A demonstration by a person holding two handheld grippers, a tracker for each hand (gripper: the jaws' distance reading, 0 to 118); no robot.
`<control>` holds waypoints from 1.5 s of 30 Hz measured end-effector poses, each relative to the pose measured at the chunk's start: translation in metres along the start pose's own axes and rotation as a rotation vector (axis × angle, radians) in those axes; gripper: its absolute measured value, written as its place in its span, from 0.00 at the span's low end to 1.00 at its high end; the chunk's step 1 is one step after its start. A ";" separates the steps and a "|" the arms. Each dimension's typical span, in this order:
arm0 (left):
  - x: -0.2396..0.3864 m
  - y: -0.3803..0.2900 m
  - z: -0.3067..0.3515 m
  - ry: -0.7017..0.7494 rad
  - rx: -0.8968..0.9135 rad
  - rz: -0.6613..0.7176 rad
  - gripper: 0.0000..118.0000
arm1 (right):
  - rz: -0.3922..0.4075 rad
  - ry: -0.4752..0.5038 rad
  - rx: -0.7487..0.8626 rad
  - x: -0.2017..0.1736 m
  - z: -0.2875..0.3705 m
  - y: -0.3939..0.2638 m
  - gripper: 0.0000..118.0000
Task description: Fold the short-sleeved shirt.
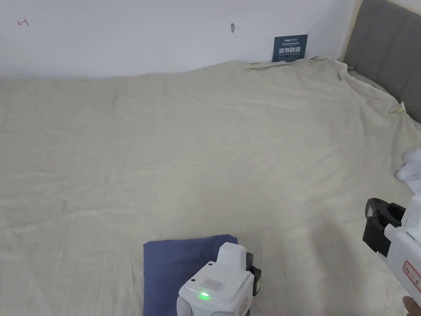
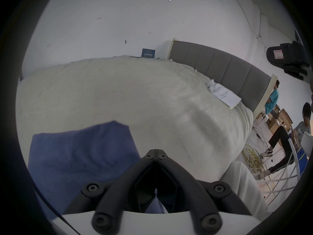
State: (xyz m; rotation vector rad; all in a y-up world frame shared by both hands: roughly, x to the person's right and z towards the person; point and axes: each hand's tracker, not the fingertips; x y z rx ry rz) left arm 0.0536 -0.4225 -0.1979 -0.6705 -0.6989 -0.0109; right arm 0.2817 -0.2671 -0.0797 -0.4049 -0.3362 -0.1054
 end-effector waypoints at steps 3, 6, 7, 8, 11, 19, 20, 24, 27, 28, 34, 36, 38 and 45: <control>-0.008 0.017 0.015 0.004 0.065 0.000 0.00 | 0.003 0.004 0.009 -0.004 0.000 0.003 0.00; -0.019 0.037 0.035 0.020 0.142 0.004 0.00 | 0.006 0.014 0.031 -0.012 0.001 0.007 0.00; -0.023 0.043 0.043 0.026 0.162 0.001 0.00 | 0.009 0.020 0.041 -0.015 0.001 0.008 0.00; -0.028 0.050 0.051 0.044 0.192 -0.008 0.00 | 0.012 0.026 0.051 -0.019 0.002 0.010 0.00; -0.044 0.067 0.073 0.095 0.263 -0.022 0.00 | 0.022 0.044 0.083 -0.030 0.003 0.016 0.00; -0.085 0.092 0.128 0.270 0.424 -0.050 0.00 | 0.050 0.078 0.181 -0.064 0.007 0.028 0.00; -0.091 0.094 0.135 0.284 0.443 -0.051 0.00 | 0.051 0.083 0.192 -0.069 0.008 0.029 0.00; -0.111 0.097 0.158 0.378 0.491 -0.045 0.00 | 0.060 0.097 0.243 -0.087 0.006 0.029 0.00; -0.124 0.095 0.172 0.446 0.523 -0.057 0.00 | 0.072 0.106 0.277 -0.100 0.002 0.027 0.00; -0.128 0.094 0.177 0.465 0.535 -0.060 0.00 | 0.075 0.109 0.283 -0.105 0.001 0.026 0.00; -0.151 0.080 0.199 0.553 0.583 -0.022 0.00 | 0.104 0.105 0.333 -0.128 -0.003 0.014 0.00; -0.158 0.075 0.203 0.562 0.582 -0.009 0.00 | 0.104 0.107 0.345 -0.132 -0.003 0.011 0.00; -0.163 0.071 0.206 0.577 0.582 0.001 0.00 | 0.108 0.112 0.352 -0.136 -0.003 0.007 0.00; -0.170 0.064 0.207 0.574 0.562 0.029 0.00 | 0.108 0.125 0.342 -0.141 -0.007 0.001 0.00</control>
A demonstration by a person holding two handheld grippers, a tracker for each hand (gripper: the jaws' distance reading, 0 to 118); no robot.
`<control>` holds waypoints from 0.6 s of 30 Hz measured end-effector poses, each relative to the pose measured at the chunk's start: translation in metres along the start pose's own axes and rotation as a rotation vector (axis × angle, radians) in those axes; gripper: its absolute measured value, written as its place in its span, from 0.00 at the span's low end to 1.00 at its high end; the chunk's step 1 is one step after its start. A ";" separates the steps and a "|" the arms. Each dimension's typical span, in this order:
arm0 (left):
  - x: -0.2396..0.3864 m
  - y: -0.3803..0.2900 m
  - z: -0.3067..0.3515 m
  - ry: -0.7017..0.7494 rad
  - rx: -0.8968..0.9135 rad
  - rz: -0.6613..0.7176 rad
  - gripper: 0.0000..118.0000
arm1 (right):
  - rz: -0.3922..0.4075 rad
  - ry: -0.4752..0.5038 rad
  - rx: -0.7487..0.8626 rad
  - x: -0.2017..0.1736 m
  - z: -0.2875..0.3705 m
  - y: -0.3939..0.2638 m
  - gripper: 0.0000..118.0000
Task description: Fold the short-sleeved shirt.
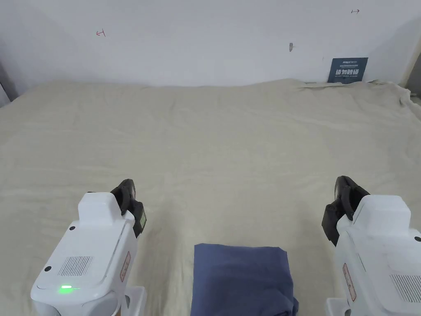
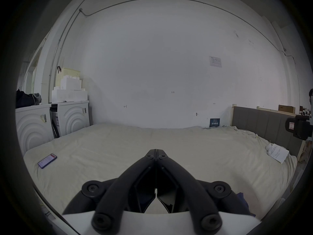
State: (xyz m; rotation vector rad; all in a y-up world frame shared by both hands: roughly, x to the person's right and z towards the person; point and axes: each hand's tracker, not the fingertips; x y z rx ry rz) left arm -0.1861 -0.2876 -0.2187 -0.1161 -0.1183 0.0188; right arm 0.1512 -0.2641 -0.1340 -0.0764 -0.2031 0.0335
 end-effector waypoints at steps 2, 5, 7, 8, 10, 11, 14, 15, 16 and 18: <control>0.000 -0.003 0.000 -0.003 -0.015 0.002 0.00 | -0.019 0.012 -0.028 -0.004 -0.004 -0.008 0.00; -0.002 -0.011 0.000 -0.011 -0.048 -0.001 0.00 | -0.041 0.034 -0.096 -0.012 -0.012 -0.030 0.00; -0.003 -0.016 0.000 -0.019 -0.073 0.007 0.00 | -0.051 0.052 -0.149 -0.019 -0.017 -0.049 0.00; -0.004 -0.018 0.001 -0.025 -0.086 0.017 0.00 | -0.050 0.055 -0.180 -0.022 -0.019 -0.058 0.00; -0.005 -0.024 0.000 -0.027 -0.106 0.020 0.00 | -0.044 0.065 -0.221 -0.030 -0.022 -0.078 0.00; -0.005 -0.027 0.000 -0.026 -0.119 0.021 0.00 | -0.034 0.069 -0.247 -0.035 -0.024 -0.089 0.00; -0.007 -0.035 0.000 -0.033 -0.151 0.025 0.00 | -0.040 0.093 -0.316 -0.045 -0.027 -0.113 0.00; -0.008 -0.038 -0.001 -0.042 -0.164 0.030 0.00 | -0.048 0.094 -0.335 -0.049 -0.028 -0.119 0.00; -0.009 -0.041 -0.001 -0.044 -0.173 0.033 0.00 | -0.045 0.099 -0.341 -0.052 -0.029 -0.126 0.00; -0.008 -0.048 -0.002 -0.050 -0.197 0.039 0.00 | -0.029 0.109 -0.382 -0.058 -0.031 -0.139 0.00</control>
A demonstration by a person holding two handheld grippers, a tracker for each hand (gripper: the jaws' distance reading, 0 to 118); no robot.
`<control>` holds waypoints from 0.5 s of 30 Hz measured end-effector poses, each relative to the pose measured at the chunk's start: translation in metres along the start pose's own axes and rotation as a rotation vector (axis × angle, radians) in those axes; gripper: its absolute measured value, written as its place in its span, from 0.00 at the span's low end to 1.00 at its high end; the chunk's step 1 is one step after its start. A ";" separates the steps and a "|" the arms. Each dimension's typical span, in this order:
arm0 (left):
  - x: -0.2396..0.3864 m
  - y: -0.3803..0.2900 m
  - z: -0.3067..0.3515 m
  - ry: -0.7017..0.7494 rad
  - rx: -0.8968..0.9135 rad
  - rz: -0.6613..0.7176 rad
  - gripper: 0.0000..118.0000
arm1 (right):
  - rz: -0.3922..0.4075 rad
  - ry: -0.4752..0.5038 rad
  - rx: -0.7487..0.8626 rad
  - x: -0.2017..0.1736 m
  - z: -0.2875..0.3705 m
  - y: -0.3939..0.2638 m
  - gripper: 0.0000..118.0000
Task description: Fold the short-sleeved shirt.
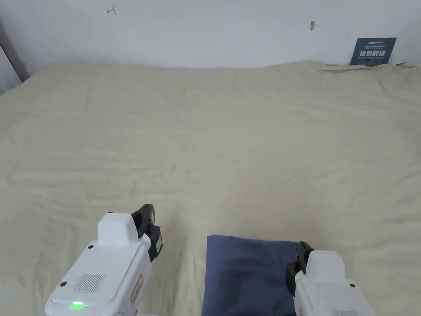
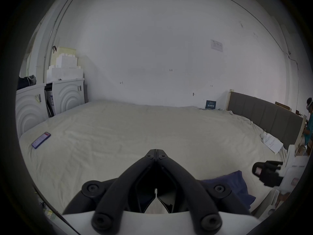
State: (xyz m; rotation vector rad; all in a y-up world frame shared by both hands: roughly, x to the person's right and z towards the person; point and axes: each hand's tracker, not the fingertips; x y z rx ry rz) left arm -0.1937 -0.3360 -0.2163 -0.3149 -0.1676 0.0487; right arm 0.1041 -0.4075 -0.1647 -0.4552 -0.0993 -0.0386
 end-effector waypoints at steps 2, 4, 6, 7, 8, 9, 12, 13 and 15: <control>0.000 -0.005 -0.001 -0.008 -0.021 0.005 0.00 | 0.007 0.005 -0.028 -0.003 -0.007 -0.011 0.00; 0.001 -0.011 -0.002 -0.018 -0.045 0.014 0.00 | 0.011 0.002 -0.053 -0.005 -0.012 -0.020 0.00; 0.001 -0.016 -0.004 -0.035 -0.075 0.028 0.00 | 0.009 -0.010 -0.076 -0.005 -0.018 -0.028 0.00; 0.001 -0.019 -0.005 -0.043 -0.094 0.034 0.00 | 0.003 -0.010 -0.085 -0.004 -0.021 -0.031 0.00; 0.001 -0.022 -0.007 -0.053 -0.117 0.046 0.00 | 0.003 -0.009 -0.093 -0.003 -0.024 -0.035 0.00; 0.001 -0.026 -0.009 -0.069 -0.141 0.061 0.00 | 0.007 -0.018 -0.107 -0.003 -0.028 -0.039 0.00; 0.003 -0.037 -0.016 -0.105 -0.225 0.084 0.00 | -0.022 -0.021 -0.147 0.002 -0.040 -0.053 0.00; 0.003 -0.040 -0.018 -0.126 -0.251 0.095 0.00 | -0.021 -0.023 -0.153 0.001 -0.043 -0.058 0.00; 0.004 -0.047 -0.024 -0.154 -0.313 0.122 0.00 | 0.006 -0.029 -0.129 -0.001 -0.044 -0.064 0.00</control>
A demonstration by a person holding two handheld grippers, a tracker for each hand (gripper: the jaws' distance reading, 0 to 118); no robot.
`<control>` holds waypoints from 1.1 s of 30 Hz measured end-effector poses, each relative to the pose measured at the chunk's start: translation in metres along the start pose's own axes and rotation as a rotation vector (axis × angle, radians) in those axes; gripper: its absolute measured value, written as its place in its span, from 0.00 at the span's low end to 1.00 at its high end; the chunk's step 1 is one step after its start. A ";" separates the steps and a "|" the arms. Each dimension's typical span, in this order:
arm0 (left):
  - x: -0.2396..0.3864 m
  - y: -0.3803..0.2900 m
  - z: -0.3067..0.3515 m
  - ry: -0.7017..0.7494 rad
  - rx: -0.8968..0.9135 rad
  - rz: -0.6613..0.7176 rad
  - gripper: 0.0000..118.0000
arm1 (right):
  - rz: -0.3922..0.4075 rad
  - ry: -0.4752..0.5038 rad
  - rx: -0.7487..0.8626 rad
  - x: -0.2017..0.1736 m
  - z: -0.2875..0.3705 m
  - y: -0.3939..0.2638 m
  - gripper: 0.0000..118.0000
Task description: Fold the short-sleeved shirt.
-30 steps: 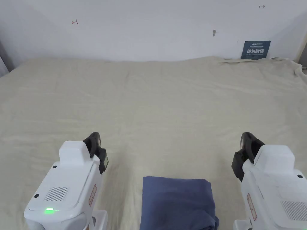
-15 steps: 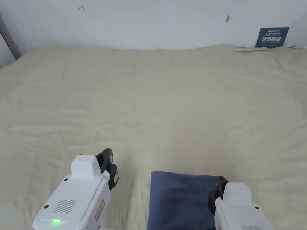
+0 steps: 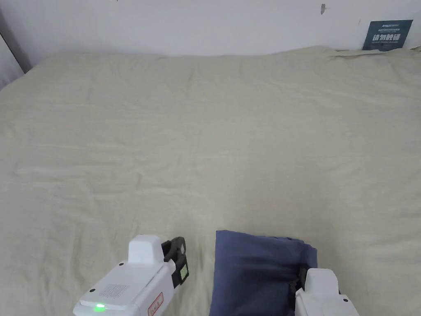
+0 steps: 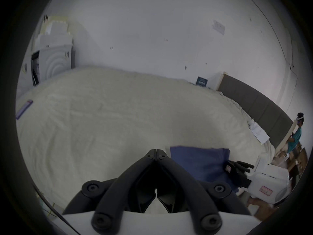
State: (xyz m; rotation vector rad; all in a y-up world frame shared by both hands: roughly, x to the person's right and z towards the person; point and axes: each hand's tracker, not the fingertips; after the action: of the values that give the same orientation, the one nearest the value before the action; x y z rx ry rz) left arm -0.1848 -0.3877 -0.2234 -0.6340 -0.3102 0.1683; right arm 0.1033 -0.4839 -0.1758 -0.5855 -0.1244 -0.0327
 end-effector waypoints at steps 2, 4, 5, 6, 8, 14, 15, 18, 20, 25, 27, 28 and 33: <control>0.000 -0.003 -0.006 -0.041 -0.049 0.024 0.00 | 0.015 0.002 0.023 0.000 0.001 -0.004 0.00; 0.001 -0.005 -0.012 -0.071 -0.101 0.046 0.00 | 0.018 0.010 0.040 0.002 0.001 -0.009 0.00; 0.001 -0.006 -0.016 -0.099 -0.131 0.055 0.00 | 0.015 0.011 0.042 0.002 0.003 -0.008 0.00; 0.001 -0.005 -0.021 -0.132 -0.178 0.074 0.00 | 0.011 0.014 0.042 0.002 0.003 -0.007 0.00; 0.002 -0.005 -0.030 -0.164 -0.243 0.101 0.07 | 0.013 0.016 0.040 0.002 0.003 -0.006 0.00; 0.000 -0.004 -0.064 -0.294 -0.427 0.178 0.67 | 0.009 0.018 0.039 0.003 0.003 -0.006 0.00; 0.000 -0.005 -0.070 -0.303 -0.452 0.168 0.69 | 0.008 0.020 0.038 0.004 0.003 -0.006 0.00; -0.001 -0.004 -0.085 -0.327 -0.475 0.164 0.70 | 0.007 0.024 0.033 0.005 0.003 -0.005 0.00; -0.002 -0.004 -0.093 -0.343 -0.498 0.166 0.69 | -0.005 0.029 0.027 0.006 0.003 -0.003 0.00; -0.004 -0.003 -0.113 -0.437 -0.534 0.208 0.55 | -0.010 0.040 0.021 0.008 0.004 -0.002 0.00; -0.004 -0.001 -0.116 -0.441 -0.551 0.186 0.38 | -0.010 0.048 0.016 0.010 0.004 0.000 0.00; -0.005 0.000 -0.116 -0.438 -0.554 0.178 0.33 | -0.014 0.055 0.013 0.011 0.004 0.000 0.00; -0.009 0.001 -0.116 -0.448 -0.592 0.197 0.21 | -0.045 0.119 0.009 0.023 0.011 0.010 0.00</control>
State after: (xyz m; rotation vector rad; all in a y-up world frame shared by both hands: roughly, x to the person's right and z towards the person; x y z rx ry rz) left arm -0.1546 -0.4534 -0.3139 -1.2169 -0.7449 0.4176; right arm 0.1254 -0.4691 -0.1693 -0.5699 -0.0218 -0.1102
